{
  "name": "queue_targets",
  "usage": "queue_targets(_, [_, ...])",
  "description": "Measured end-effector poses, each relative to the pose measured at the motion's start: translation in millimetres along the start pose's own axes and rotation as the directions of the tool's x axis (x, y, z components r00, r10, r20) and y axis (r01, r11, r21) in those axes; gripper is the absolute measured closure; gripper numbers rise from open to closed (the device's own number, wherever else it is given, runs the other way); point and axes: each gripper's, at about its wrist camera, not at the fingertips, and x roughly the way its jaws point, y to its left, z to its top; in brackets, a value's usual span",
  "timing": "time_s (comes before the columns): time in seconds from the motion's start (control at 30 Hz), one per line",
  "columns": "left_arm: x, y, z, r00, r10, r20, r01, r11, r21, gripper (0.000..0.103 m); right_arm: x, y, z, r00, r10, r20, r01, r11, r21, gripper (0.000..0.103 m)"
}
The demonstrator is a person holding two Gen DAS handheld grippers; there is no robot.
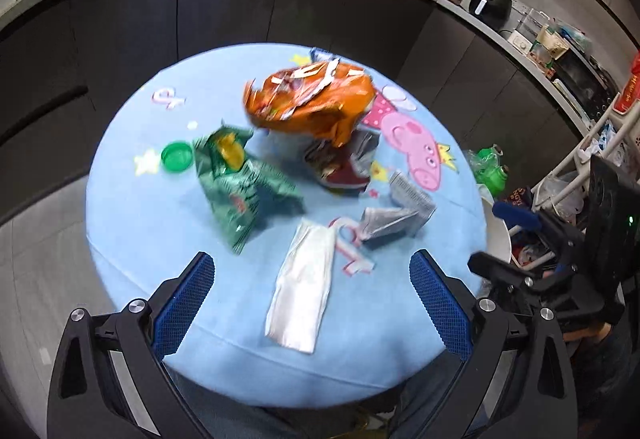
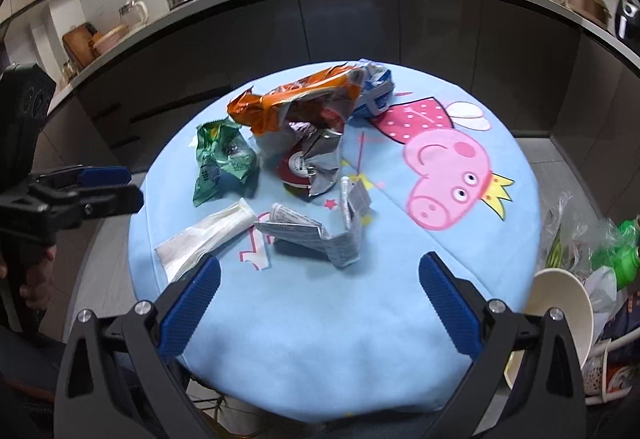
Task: Collect trash
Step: 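Move both tools back over the table, then grasp the white tissue with the left tool while the right tool grasps the folded receipt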
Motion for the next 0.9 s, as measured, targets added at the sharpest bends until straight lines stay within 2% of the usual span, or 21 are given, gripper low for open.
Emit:
queue_targets(0.17, [7.8, 5.5, -14.5, 0.999, -0.014, -0.032, 0.014, 1.000, 0.017, 0.010, 30.6, 6.0, 6.9, 0.997, -0.008, -0.074, 0.006, 0.999, -0.034, 0.004])
queue_targets(0.37, [21.4, 5.6, -22.1, 0.996, -0.051, -0.073, 0.053, 0.998, 0.016, 0.018, 58.5, 13.1, 12.7, 0.993, -0.011, -0.117, 0.000, 0.996, -0.094, 0.016])
queue_targets(0.43, [25.7, 5.4, -23.6, 0.994, -0.064, -0.085, 0.065, 0.998, 0.015, 0.023, 70.8, 13.4, 14.8, 0.990, -0.022, -0.139, 0.007, 0.994, -0.110, 0.026])
queue_targets(0.57, [33.5, 6.5, -26.8, 0.991, -0.081, -0.105, 0.082, 0.997, 0.007, 0.030, 78.8, 11.5, 16.5, 0.990, -0.018, -0.143, 0.003, 0.994, -0.105, 0.036])
queue_targets(0.6, [34.2, 6.1, -26.9, 0.990, -0.087, -0.108, 0.088, 0.996, 0.003, 0.031, 79.0, 10.8, 16.6, 0.990, -0.010, -0.141, -0.004, 0.995, -0.097, 0.050])
queue_targets(0.63, [35.4, 6.0, -26.9, 0.989, -0.093, -0.111, 0.093, 0.996, 0.000, 0.031, 78.8, 9.6, 16.3, 0.990, -0.005, -0.141, -0.007, 0.996, -0.087, 0.068])
queue_targets(0.7, [38.4, 5.8, -26.1, 0.988, -0.099, -0.117, 0.099, 0.995, -0.005, 0.036, 76.2, 7.0, 15.1, 0.990, 0.004, -0.140, -0.014, 0.997, -0.074, 0.082])
queue_targets(0.73, [40.5, 5.8, -25.8, 0.987, -0.102, -0.121, 0.101, 0.995, -0.006, 0.039, 73.9, 5.6, 14.0, 0.990, 0.017, -0.138, -0.026, 0.998, -0.064, 0.083])
queue_targets(0.9, [56.5, 5.8, -24.2, 0.985, -0.088, -0.148, 0.088, 0.996, -0.003, 0.040, 58.9, 6.8, 6.4, 0.993, 0.035, -0.115, -0.040, 0.998, -0.045, 0.085])
